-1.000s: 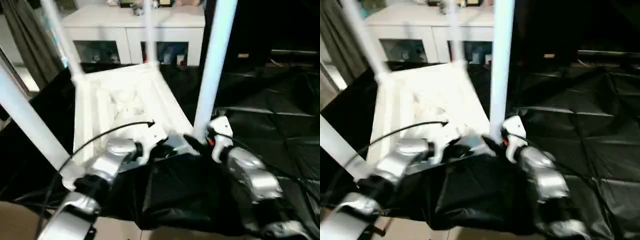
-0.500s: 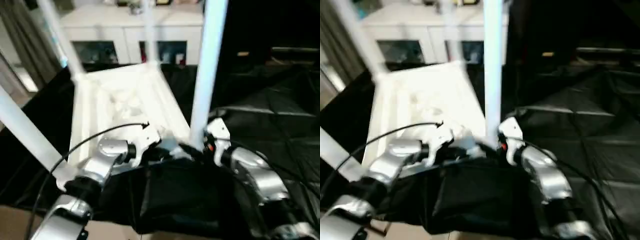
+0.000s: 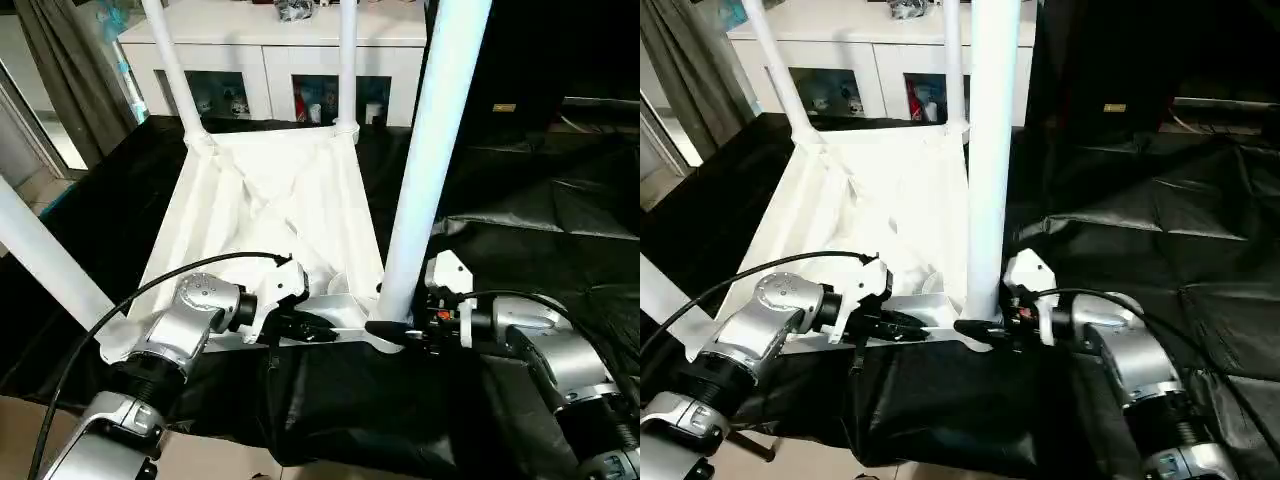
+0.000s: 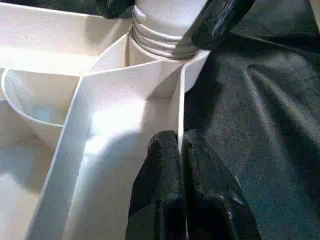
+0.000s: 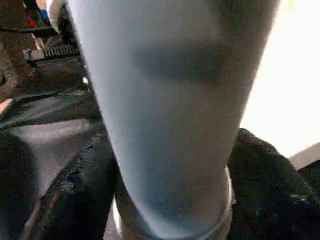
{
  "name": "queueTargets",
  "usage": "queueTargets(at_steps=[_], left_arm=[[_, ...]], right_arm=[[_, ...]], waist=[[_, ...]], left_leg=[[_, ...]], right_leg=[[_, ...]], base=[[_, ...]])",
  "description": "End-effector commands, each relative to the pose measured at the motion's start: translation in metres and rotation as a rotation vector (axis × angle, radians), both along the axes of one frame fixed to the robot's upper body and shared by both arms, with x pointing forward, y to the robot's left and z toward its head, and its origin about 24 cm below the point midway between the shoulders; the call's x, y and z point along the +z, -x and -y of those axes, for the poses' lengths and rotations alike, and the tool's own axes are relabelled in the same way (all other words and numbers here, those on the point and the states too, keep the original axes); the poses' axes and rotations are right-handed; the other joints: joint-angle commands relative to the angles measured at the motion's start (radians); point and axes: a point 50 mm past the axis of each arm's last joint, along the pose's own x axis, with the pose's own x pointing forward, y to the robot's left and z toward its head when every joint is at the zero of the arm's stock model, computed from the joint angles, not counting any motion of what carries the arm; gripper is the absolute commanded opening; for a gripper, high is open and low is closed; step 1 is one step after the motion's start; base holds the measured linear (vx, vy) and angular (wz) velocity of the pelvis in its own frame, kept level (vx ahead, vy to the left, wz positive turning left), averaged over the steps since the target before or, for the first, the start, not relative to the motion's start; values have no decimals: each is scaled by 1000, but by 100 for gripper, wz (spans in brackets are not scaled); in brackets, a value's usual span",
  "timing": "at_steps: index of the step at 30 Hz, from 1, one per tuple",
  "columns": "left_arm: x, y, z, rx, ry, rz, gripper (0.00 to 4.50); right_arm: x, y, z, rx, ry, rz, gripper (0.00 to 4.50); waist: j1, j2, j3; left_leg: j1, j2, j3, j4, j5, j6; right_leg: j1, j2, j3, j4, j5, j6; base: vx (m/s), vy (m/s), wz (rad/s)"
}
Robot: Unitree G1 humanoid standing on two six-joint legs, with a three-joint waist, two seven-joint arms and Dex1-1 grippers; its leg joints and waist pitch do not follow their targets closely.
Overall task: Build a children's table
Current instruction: Rotate leg to tighten
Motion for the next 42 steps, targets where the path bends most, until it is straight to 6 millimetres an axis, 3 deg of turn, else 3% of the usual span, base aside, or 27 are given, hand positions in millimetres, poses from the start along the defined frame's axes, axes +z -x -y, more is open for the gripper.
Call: queueTargets(at_steps=[1,7,8,10,11,12,15,16,17,18,19,21,22,24,27,28,30,32,35,36,38,39,42], left_arm=[[3,4,5,-56,64,-21,0],[3,-1,9,10,78,12,0],[3,-5,12,63,76,36,0],[2,-13,17,155,68,67,0],[1,-21,24,250,55,100,0],[1,-21,24,250,55,100,0],[1,-23,26,269,52,107,0],[2,-26,32,303,57,113,0],[3,-31,53,362,63,132,0],[4,-32,60,375,65,139,0],[4,-31,64,373,66,143,0],[5,-30,70,357,78,141,0],[5,-30,71,350,84,139,0],[5,-30,72,339,90,137,0],[5,-27,69,297,96,128,0],[4,-24,65,263,99,119,0],[4,-24,63,251,99,116,0],[1,-18,51,179,83,104,0],[0,-13,42,124,72,89,0],[0,-11,37,104,72,84,0],[2,-9,30,72,77,68,0],[4,-7,26,52,80,57,0],[6,-3,18,7,82,27,0]], right_arm=[[2,4,-2,30,-18,-15,297],[-9,6,-6,-33,-19,-31,260],[-14,2,-6,-120,-3,-23,260],[-24,-7,-6,-285,26,-11,256],[-33,-14,-11,-429,21,-27,256],[-33,-14,-11,-429,21,-27,256],[-35,-15,-12,-457,18,-33,255],[-38,-17,-18,-506,10,-43,255],[-42,-23,-42,-583,4,-57,255],[-43,-25,-51,-600,4,-60,255],[-42,-26,-57,-592,0,-57,255],[-39,-26,-69,-545,-34,-53,255],[-37,-25,-73,-524,-54,-57,255],[-34,-26,-77,-507,-79,-60,310],[-28,-25,-76,-447,-91,-45,334],[-25,-24,-72,-392,-86,-29,360],[-24,-23,-71,-372,-79,-19,360],[-19,-18,-56,-258,-72,3,360],[-14,-15,-45,-195,-70,9,360],[-11,-14,-40,-166,-69,8,360],[-8,-10,-31,-114,-62,8,360],[-6,-9,-25,-85,-56,7,360],[-3,-5,-15,-38,-41,9,360]], waist=[[-2,-19,-56],[2,-18,-55],[-1,-18,-53],[-15,-22,-44],[-18,-22,-44],[-26,-24,-42],[-33,-24,-40],[-33,-22,-41],[-37,-13,-41],[-46,-11,-36],[-50,-18,-40],[-48,-13,-40],[-47,-16,-42],[-45,-14,-43],[-45,-20,-43],[-41,-17,-44],[-41,-18,-45],[-36,-21,-49],[-30,-21,-50],[-28,-26,-51],[-20,-23,-55],[-14,-23,-58],[-2,-23,-63]], left_leg=[[21,57,-23,-64,-240,70],[21,56,-23,-63,-233,75],[18,55,-24,-66,-252,64],[26,50,-28,-74,-333,17],[27,50,-31,-75,-345,4],[29,48,-35,-77,-373,-13],[33,47,-35,-77,-409,-4],[32,47,-36,-77,-410,-2],[32,47,-35,-77,-409,-4],[35,43,-38,-78,-439,-23],[32,42,-42,-80,-441,-29],[34,44,-41,-81,-447,-14],[35,44,-39,-80,-445,-5],[30,45,-38,-82,-425,5],[30,46,-35,-81,-419,13],[30,47,-37,-82,-412,16],[27,48,-35,-82,-396,22],[23,49,-34,-79,-364,34],[19,52,-28,-75,-304,68],[17,52,-27,-74,-292,73],[17,55,-24,-67,-249,86],[22,57,-22,-63,-227,93],[17,57,-20,-55,-154,123]], right_leg=[[42,-51,31,-70,-191,-244],[41,-52,30,-71,-195,-246],[39,-53,30,-74,-232,-238],[35,-54,29,-88,-378,-203],[34,-57,29,-88,-404,-194],[33,-55,27,-93,-454,-174],[26,-55,31,-105,-497,-146],[27,-56,31,-105,-500,-144],[22,-55,32,-105,-499,-144],[16,-53,28,-108,-533,-140],[26,-55,23,-109,-554,-125],[23,-54,25,-114,-537,-119],[21,-54,27,-115,-520,-121],[25,-54,28,-111,-481,-132],[25,-54,29,-110,-465,-143],[28,-56,29,-108,-459,-144],[28,-55,31,-105,-425,-155],[38,-57,31,-100,-375,-168],[41,-56,32,-90,-302,-197],[41,-56,31,-90,-295,-200],[40,-55,31,-80,-242,-220],[38,-54,31,-76,-199,-234],[43,-53,29,-61,-89,-259]], base=[[0,0,0],[0,0,0],[0,0,0],[0,0,0],[0,0,0],[0,0,0],[0,0,0],[0,0,0],[0,0,0],[0,0,0],[0,0,0],[0,0,0],[0,0,0],[0,0,0],[0,0,0],[0,0,0],[0,0,0],[0,0,0],[0,0,0],[0,0,0],[0,0,0],[0,0,0],[0,0,0]])
